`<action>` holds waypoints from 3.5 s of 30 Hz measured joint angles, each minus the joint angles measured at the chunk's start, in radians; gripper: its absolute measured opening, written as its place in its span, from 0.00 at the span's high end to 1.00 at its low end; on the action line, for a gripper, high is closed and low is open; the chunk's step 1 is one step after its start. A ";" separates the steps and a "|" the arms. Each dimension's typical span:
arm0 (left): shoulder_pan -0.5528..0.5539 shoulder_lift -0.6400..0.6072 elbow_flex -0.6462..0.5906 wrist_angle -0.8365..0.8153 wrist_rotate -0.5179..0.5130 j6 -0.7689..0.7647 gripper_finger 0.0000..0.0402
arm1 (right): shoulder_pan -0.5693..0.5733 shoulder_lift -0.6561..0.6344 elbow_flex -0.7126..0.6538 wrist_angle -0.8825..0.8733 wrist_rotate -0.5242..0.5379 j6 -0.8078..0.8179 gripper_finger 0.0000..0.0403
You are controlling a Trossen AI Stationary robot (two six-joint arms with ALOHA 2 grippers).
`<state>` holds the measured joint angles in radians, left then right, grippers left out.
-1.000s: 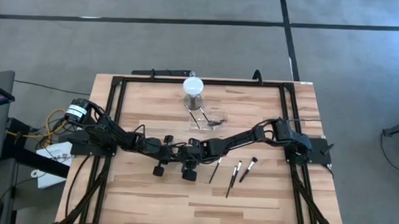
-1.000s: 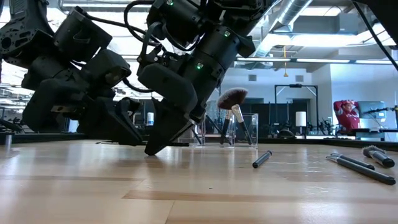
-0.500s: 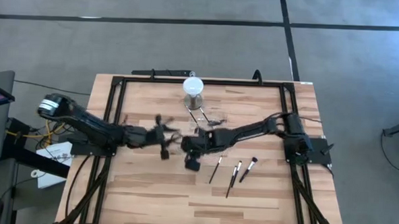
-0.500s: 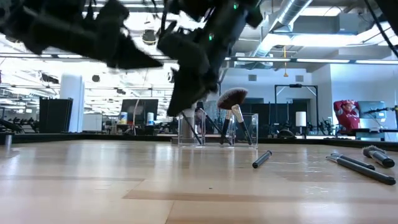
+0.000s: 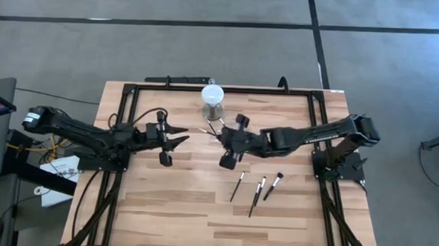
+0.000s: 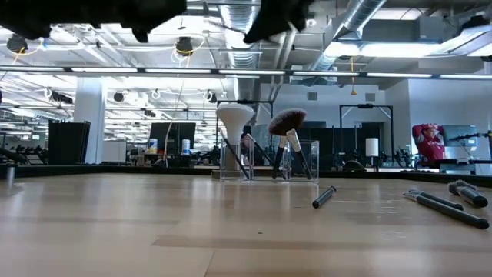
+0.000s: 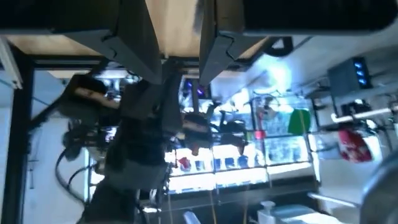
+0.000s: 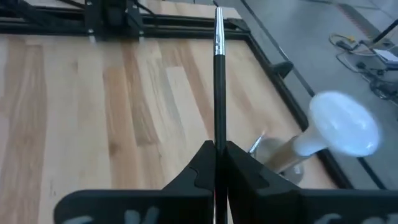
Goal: Put items in baskets/containers
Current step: Put the black liner brush into the transparent organizer
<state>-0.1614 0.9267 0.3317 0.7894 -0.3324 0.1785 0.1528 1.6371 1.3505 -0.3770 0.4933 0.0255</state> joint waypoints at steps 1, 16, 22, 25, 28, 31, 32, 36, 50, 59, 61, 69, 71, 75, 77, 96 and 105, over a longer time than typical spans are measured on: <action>0.019 0.014 0.000 -0.005 0.019 -0.016 0.74 | -0.005 -0.016 -0.060 0.062 -0.013 -0.007 0.98; 0.197 0.282 -0.001 0.274 0.280 -0.111 0.74 | -0.188 -0.007 -0.355 0.761 -0.615 -0.044 0.98; 0.202 0.282 -0.001 0.281 0.320 -0.107 0.74 | -0.200 0.032 -0.352 0.817 -0.634 -0.045 0.97; 0.203 0.282 -0.001 0.287 0.333 -0.109 0.74 | -0.207 0.031 -0.352 0.825 -0.640 -0.026 0.97; 0.203 0.282 -0.001 0.282 0.336 -0.109 0.74 | -0.205 0.027 -0.352 0.826 -0.638 -0.023 0.98; 0.201 0.282 -0.001 0.271 0.350 -0.109 0.74 | -0.201 0.016 -0.352 0.838 -0.627 -0.024 0.97; 0.201 0.282 -0.001 0.265 0.352 -0.108 0.74 | -0.197 0.010 -0.352 0.835 -0.621 -0.023 0.97; 0.200 0.282 -0.001 0.258 0.351 -0.109 0.74 | -0.193 -0.008 -0.352 0.827 -0.621 -0.023 0.97; 0.195 0.282 0.000 0.343 0.388 -0.117 0.74 | -0.193 -0.013 -0.352 0.819 -0.625 -0.025 0.98; 0.194 0.282 0.000 0.408 0.386 -0.116 0.74 | -0.193 -0.013 -0.352 0.819 -0.626 -0.025 0.97; 0.194 0.282 0.000 0.416 0.386 -0.111 0.74 | -0.195 -0.013 -0.352 0.819 -0.625 -0.025 0.98; 0.194 0.282 0.027 0.426 0.407 -0.109 0.74 | -0.195 -0.013 -0.352 0.829 -0.625 -0.027 0.97; 0.194 0.282 0.033 0.425 0.412 -0.109 0.76 | -0.197 -0.013 -0.352 0.829 -0.625 -0.028 0.97; 0.194 0.282 0.034 0.406 0.409 -0.112 0.82 | -0.201 -0.013 -0.352 0.831 -0.625 -0.029 0.98; 0.194 0.287 0.034 0.396 0.407 -0.114 0.86 | -0.201 -0.013 -0.352 0.831 -0.626 -0.037 0.97; 0.197 0.360 0.034 0.442 0.388 -0.104 0.95 | -0.201 -0.013 -0.351 0.837 -0.625 -0.036 0.97; 0.197 0.360 0.034 0.445 0.386 -0.105 0.96 | -0.201 -0.013 -0.351 0.832 -0.625 -0.031 0.94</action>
<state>0.0353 1.2869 0.3660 1.2340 0.0540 0.0738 -0.0485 1.6238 0.9997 0.4549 -0.1314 -0.0053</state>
